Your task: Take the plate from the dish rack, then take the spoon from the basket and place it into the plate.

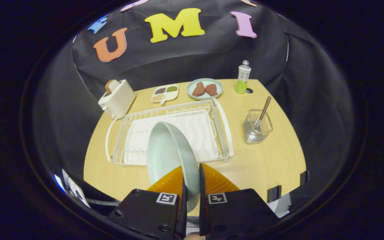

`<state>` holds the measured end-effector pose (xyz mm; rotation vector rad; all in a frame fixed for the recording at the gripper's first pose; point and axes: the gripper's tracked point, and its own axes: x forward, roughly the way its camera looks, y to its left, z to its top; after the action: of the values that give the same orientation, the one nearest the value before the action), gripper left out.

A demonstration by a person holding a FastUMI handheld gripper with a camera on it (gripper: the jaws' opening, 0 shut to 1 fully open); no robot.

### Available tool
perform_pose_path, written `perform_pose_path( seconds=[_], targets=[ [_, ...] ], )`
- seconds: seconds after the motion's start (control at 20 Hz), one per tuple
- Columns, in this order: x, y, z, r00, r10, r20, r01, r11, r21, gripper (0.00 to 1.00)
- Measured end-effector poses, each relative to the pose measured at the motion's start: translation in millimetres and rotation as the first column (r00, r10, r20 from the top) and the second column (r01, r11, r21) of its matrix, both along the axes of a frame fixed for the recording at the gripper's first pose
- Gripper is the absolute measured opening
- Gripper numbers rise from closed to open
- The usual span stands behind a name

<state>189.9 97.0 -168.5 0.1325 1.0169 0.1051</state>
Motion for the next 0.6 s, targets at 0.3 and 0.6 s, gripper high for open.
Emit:
perform_pose_path(
  seconds=[0.3, 0.6],
  targets=[
    [-48, -7, -65, 1.000, 0.028, -0.004, -0.027, 0.994, 0.104, 0.20],
    [-51, -32, -114, 0.999, 0.028, -0.038, -0.023, 0.990, 0.143, 0.20]
  ],
)
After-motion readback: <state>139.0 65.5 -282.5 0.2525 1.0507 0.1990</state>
